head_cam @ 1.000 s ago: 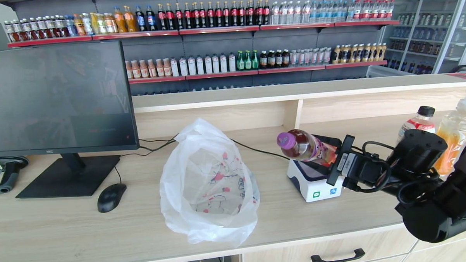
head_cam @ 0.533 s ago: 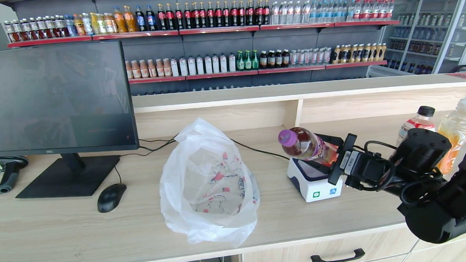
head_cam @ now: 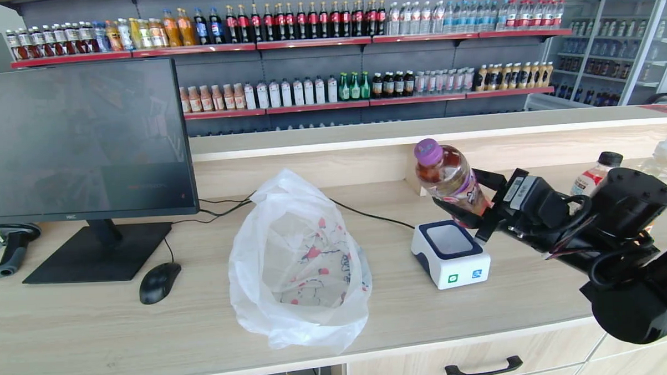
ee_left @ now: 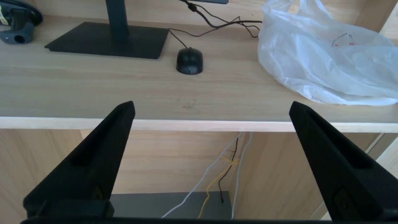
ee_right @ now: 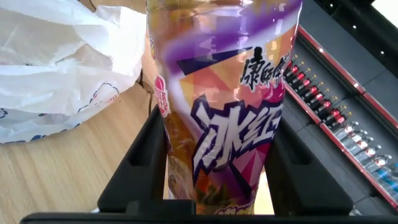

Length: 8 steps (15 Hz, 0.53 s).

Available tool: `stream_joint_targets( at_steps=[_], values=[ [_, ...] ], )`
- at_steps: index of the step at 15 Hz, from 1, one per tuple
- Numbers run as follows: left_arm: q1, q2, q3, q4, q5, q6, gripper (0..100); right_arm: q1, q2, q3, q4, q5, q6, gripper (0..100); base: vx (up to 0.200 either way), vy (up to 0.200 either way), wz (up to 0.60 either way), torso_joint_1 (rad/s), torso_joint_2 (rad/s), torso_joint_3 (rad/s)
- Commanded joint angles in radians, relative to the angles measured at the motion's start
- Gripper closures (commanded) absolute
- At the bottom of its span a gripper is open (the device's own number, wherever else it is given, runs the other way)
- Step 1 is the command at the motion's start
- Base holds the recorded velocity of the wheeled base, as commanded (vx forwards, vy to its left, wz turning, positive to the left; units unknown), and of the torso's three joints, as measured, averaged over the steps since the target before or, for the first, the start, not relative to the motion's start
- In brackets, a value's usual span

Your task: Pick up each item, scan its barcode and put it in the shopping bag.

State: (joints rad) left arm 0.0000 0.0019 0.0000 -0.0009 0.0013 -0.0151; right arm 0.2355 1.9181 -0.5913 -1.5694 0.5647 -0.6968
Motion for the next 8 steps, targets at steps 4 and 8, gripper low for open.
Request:
stream_joint_targets(
  at_steps=[4,8],
  values=[
    [-0.002,0.0,0.0,-0.001,0.0,0.001,0,0.189,-0.073,0.008,-0.001,-0.355,0.29,100,0.0,0.0,0.0,0.0,0.0,0.0],
    [0.0,0.0,0.0,-0.001,0.0,0.001,0,0.36,-0.022,-0.104,-0.001,-0.597,0.566,100,0.0,0.0,0.0,0.0,0.0,0.0]
  ],
)
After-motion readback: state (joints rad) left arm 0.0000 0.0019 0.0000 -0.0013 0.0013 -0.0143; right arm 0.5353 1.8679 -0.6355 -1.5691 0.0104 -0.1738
